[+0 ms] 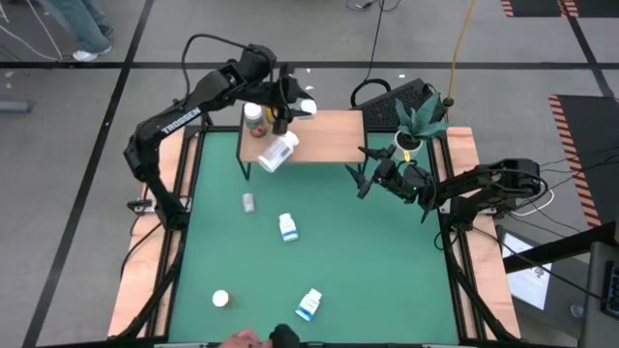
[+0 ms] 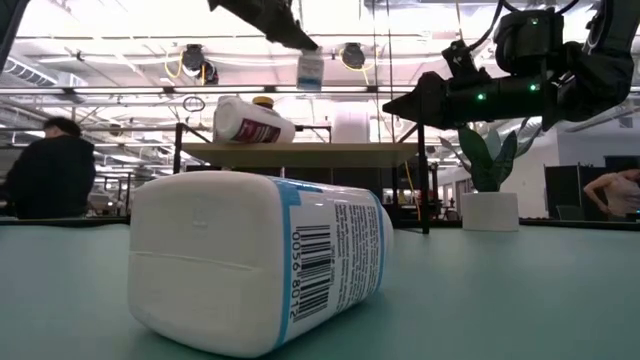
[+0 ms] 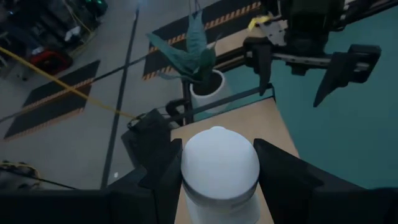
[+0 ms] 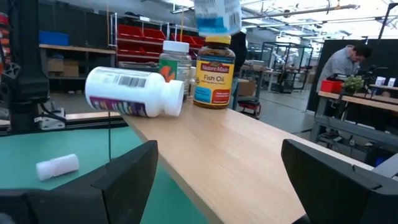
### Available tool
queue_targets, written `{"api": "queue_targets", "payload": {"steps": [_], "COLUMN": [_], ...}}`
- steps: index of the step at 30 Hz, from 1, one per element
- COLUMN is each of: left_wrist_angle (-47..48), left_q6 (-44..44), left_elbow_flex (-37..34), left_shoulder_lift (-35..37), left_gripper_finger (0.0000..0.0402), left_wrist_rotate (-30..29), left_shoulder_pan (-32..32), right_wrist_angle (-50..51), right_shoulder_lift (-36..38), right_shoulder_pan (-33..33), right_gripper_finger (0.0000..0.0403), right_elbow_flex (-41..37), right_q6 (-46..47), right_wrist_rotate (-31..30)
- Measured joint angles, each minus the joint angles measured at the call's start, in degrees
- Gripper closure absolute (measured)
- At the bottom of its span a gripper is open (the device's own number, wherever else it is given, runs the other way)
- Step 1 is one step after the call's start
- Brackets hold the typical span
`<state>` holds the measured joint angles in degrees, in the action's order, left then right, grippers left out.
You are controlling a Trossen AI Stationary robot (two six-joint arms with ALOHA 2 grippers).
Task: Pick and place medicine bottles onto shelf by color
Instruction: Put the bottom right white blue medicine bottle on the shelf
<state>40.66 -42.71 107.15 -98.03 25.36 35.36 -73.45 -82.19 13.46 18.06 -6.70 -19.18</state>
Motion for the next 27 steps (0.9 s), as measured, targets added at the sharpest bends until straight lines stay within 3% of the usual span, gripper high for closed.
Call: {"api": "queue_targets", "payload": {"steps": [6,14,20,27], "left_wrist_angle": [0.21,1.30,0.18,-0.42], "left_q6": [0.64,1.23,2.32,4.32], "left_elbow_flex": [0.09,-0.01,-6.26,-11.89], "left_shoulder_lift": [2.42,2.61,2.62,2.61], "left_gripper_finger": [0.0215,0.0215,0.0215,0.0215], "left_wrist_rotate": [-0.11,-0.11,-0.25,-4.85], "left_shoulder_pan": [-1.51,-4.51,-7.17,-9.35], "right_wrist_angle": [-0.39,1.23,2.93,6.40], "right_shoulder_lift": [0.00,-0.15,-0.09,-0.02], "right_shoulder_pan": [-0.01,-0.28,-2.87,-7.78], "right_gripper_finger": [0.0069,0.0069,0.0069,0.0069], "right_elbow_flex": [-0.02,0.67,2.36,5.51], "right_q6": [1.42,3.21,2.40,-1.19], "right_wrist_rotate": [1.42,8.13,7.85,7.39]}}
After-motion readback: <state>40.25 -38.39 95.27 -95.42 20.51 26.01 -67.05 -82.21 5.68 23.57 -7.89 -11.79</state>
